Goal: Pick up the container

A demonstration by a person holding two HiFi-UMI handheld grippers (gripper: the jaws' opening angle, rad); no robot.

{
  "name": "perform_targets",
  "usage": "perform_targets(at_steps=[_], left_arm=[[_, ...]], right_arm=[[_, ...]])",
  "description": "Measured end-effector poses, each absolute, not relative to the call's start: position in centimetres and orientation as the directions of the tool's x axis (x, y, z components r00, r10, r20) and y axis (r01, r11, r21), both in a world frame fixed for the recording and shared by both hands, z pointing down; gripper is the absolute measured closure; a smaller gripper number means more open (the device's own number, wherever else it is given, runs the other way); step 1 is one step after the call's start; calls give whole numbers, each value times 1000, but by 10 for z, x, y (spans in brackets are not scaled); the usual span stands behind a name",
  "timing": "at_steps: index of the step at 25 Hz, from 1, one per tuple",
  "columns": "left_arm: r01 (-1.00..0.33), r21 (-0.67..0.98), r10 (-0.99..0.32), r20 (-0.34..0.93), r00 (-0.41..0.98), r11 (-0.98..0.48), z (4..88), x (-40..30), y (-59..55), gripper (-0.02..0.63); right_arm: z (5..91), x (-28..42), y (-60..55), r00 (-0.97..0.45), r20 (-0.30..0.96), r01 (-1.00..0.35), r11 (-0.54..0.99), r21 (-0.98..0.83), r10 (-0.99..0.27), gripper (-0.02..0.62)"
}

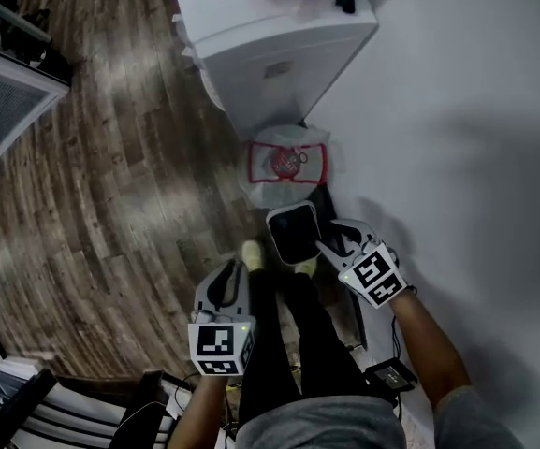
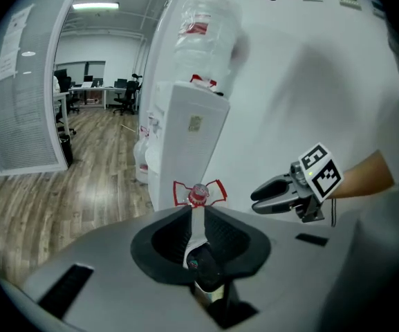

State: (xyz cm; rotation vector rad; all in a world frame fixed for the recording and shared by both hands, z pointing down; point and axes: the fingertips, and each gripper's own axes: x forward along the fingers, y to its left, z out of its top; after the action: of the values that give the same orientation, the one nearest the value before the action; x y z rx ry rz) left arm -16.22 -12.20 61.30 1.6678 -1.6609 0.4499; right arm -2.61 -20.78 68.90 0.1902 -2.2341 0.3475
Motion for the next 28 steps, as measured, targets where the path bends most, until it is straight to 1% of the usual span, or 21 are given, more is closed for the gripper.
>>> perform_targets(at_steps=[1, 2, 3, 4, 7, 12, 18, 22, 28], left_arm=[[-962, 255, -700, 705, 117, 96, 629, -159, -124, 544], [-960, 264, -689, 714, 129, 94, 644, -156, -126, 495], [-959, 270, -679, 721, 139, 90, 660, -153, -128, 468], [-958, 274, -670, 728, 148, 86, 675, -150, -130, 462], [-961, 268, -644, 749, 158, 75, 722, -141, -135, 459], [-967, 251, -590, 789, 173, 52, 796, -124, -137, 459], [-960, 275, -559, 805, 198, 56, 857, -110, -125, 449], [-957, 282, -539, 817, 204, 65, 882, -109, -116, 448], [-951, 297, -551, 809, 206, 82, 896, -115, -119, 446]], right_arm=[[708, -25, -207, -615, 788, -257, 947, -193, -6, 446], [728, -23, -208, -598, 802, -265, 944, -197, 0, 446], [749, -19, -211, -578, 816, -277, 941, -196, 0, 445], [770, -15, -213, -556, 831, -289, 938, -191, -2, 445], [826, -4, -216, -507, 862, -311, 931, -191, 7, 445], [904, 3, -217, -482, 876, -319, 926, -202, 25, 445], [979, 2, -227, -437, 899, -312, 937, -154, 3, 445], [1026, 6, -231, -371, 928, -271, 955, -122, 13, 445], [1058, 0, -232, -351, 935, -217, 967, -129, 46, 442]])
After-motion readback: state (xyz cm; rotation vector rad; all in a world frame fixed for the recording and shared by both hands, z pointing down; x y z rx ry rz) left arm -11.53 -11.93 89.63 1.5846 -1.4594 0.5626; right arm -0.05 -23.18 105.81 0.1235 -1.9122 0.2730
